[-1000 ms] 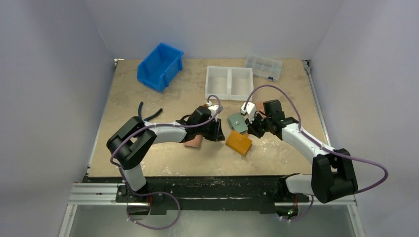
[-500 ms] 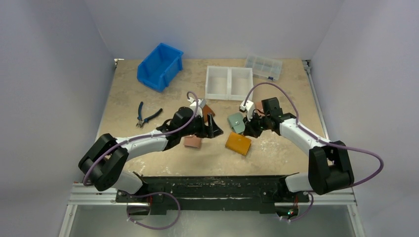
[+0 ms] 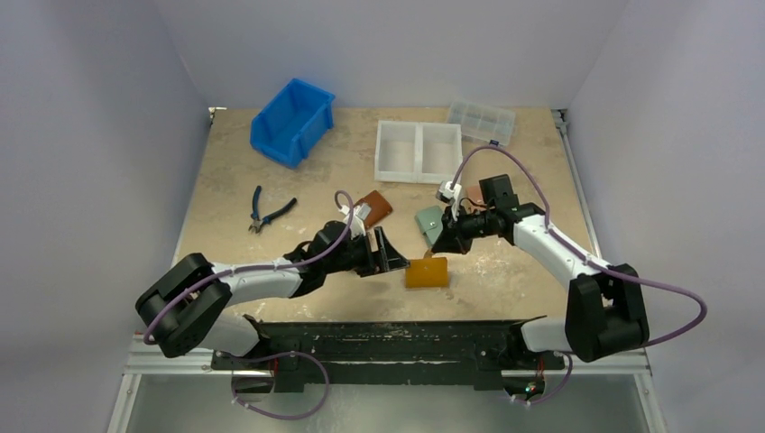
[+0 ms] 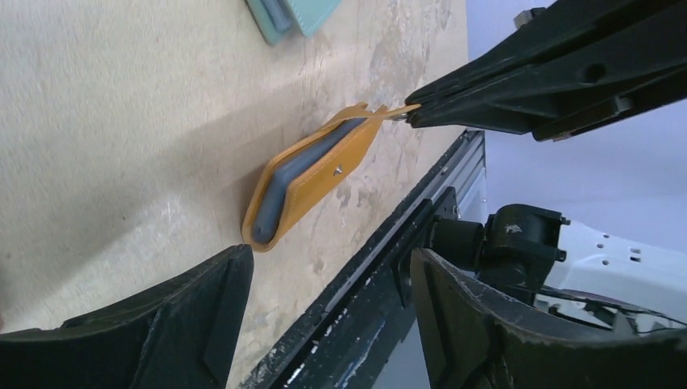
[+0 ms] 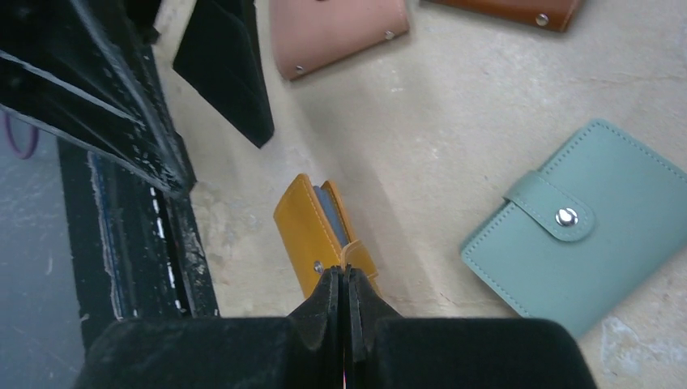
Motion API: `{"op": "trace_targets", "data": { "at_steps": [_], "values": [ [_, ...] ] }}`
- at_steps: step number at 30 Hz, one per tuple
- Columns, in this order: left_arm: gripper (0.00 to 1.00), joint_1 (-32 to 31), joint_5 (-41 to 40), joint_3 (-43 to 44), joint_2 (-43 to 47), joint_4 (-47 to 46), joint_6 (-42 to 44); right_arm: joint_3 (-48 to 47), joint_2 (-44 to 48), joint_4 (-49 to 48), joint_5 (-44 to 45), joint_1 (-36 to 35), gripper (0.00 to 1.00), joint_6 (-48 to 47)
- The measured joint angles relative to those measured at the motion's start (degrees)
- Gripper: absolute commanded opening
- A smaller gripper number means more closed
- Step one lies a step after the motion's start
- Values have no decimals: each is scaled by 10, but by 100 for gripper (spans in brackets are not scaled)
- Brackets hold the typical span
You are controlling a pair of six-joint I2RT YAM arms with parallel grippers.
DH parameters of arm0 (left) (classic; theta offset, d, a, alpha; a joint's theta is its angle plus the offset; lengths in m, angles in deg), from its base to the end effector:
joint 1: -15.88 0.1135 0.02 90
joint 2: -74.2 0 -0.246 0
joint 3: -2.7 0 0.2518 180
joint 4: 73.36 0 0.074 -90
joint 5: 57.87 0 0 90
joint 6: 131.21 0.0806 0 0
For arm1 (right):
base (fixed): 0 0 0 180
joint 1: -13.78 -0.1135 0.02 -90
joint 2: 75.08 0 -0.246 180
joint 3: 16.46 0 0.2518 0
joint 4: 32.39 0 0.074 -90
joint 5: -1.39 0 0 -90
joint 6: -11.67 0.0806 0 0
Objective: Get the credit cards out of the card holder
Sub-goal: Open the card holder at the center of the board.
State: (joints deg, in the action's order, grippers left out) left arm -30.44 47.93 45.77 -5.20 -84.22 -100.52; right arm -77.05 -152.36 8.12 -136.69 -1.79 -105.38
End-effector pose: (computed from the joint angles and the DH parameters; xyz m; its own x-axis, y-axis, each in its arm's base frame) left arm 0.2013 -0.2426 0.1410 -0.8960 -0.2598 -0.3601 0.1864 0.5159 -0.8361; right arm 0.2500 0.1319 0.1737 -0.4630 -0.4444 -0.7669 -0.8738 0.3742 0.3107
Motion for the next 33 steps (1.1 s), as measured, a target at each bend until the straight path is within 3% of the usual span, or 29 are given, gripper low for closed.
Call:
{"op": "trace_targets", "data": {
  "at_steps": [8, 20, 27, 33],
  "values": [
    [77, -12, -13, -5, -17, 3, -88, 0, 34, -6, -38, 2, 0, 10],
    [77, -25, -28, 35, -38, 42, -115, 3, 57, -30, -25, 25, 0, 28],
    [75, -25, -65, 45, -38, 103, -48, 4, 58, -34, 22, 33, 0, 19],
    [73, -25, -75, 47, -49, 112, 4, 8, 66, -32, 114, 40, 0, -2]
  ]
}}
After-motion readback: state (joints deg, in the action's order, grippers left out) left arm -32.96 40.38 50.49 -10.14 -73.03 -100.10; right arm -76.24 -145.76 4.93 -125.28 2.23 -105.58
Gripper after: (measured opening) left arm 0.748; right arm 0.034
